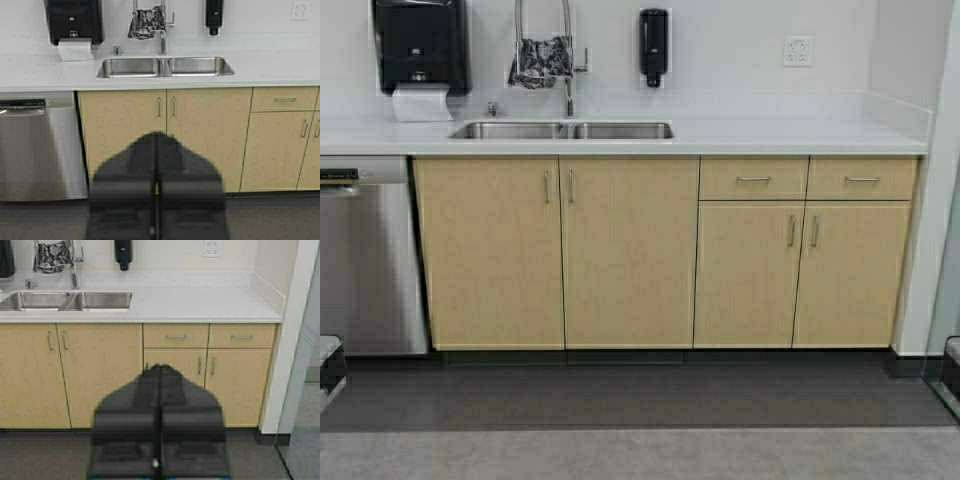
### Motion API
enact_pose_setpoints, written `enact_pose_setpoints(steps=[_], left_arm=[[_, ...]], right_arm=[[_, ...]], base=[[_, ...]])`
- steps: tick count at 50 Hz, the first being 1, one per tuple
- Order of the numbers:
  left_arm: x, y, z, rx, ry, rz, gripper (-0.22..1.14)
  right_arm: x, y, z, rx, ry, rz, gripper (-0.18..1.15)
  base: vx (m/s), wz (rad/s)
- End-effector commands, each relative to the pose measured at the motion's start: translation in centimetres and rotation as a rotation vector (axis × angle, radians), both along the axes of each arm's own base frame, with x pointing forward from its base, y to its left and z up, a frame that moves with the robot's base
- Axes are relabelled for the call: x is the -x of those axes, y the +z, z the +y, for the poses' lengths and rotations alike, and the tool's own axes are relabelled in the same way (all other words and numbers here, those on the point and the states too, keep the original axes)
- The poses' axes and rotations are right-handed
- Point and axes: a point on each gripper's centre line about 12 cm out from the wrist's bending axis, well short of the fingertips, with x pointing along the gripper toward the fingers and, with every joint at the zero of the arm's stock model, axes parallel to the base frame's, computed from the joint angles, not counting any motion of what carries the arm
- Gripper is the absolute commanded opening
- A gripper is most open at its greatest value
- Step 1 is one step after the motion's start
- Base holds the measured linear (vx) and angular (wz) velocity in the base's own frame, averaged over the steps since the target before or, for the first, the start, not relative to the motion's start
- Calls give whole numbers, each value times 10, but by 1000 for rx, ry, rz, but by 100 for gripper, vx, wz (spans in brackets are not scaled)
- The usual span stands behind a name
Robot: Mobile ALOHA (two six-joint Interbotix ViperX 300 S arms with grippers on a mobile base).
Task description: Get the cloth and wipe up the spill under the wine glass
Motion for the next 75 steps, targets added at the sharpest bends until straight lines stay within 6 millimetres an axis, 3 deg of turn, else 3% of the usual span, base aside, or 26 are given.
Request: enact_pose_setpoints(steps=[1,8,38,75], left_arm=[[8,5,-1,50,-13,-27,-4],[10,7,-2,49,-16,-40,4],[6,8,-2,70,-18,-27,3],[9,2,-2,78,-20,-38,3]], right_arm=[[0,0,0,-14,0,-6,0],[2,1,0,-38,4,-12,5],[0,3,0,-31,6,-12,5],[12,13,1,-41,10,-78,5]], base=[[1,-2],[1,-3],[10,-3],[33,3]])
